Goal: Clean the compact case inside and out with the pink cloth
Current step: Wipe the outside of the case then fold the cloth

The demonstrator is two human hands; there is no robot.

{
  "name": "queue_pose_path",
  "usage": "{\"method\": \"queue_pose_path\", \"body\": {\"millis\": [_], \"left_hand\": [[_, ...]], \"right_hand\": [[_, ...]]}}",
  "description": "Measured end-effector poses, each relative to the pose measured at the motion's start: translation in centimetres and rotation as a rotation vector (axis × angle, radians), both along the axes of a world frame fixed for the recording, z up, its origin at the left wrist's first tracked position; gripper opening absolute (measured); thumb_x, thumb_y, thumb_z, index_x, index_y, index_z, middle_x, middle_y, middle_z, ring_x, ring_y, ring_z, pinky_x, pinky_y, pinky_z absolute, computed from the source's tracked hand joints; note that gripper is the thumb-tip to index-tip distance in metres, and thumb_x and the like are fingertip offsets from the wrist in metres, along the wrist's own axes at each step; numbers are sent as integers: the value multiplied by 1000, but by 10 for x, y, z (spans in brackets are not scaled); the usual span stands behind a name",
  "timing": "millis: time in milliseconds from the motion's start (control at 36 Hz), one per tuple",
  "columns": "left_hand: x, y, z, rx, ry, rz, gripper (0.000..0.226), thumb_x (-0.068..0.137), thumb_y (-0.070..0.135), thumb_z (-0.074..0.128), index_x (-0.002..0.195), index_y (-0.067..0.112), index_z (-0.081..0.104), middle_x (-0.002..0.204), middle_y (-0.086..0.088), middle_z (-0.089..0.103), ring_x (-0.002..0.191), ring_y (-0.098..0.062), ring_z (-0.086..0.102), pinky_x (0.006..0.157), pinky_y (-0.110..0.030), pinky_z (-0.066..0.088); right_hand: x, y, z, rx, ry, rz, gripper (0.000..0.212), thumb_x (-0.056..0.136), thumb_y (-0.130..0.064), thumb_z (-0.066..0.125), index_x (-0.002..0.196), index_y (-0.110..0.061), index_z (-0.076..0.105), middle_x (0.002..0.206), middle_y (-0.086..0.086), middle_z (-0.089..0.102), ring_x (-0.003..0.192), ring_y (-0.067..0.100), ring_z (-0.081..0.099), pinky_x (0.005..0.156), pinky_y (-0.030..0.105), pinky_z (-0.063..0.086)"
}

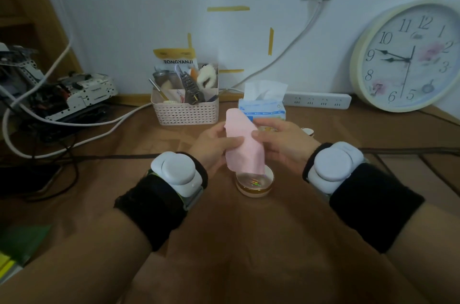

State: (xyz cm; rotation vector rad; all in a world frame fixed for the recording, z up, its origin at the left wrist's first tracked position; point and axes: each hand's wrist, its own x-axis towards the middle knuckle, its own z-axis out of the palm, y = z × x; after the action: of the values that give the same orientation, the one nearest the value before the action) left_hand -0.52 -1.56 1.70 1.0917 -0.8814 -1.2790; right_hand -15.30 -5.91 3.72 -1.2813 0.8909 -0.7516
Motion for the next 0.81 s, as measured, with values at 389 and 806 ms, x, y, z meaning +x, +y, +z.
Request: {"method": "queue_pose_path", "body": {"millis": [389,806], "left_hand": [[-3,-7,2,35,-15,114,45,83,-4,57,123,16,48,110,-12,60,85,-20,63,58,-27,58],[-6,-6,6,-52,-38,-39,55,85,-15,37,135,7,45,136,-17,50,122,-34,50,100,-42,44]], "right_hand": [[-6,-8,-11,-20,-60,-196,28,84,-10,61,112,-12,59,119,23,62,102,31,62,92,40,49],[-5,-2,-10,191,-157,3,48,93,-46,40,136,-23,42,126,12,61,111,29,61,93,47,50]]}}
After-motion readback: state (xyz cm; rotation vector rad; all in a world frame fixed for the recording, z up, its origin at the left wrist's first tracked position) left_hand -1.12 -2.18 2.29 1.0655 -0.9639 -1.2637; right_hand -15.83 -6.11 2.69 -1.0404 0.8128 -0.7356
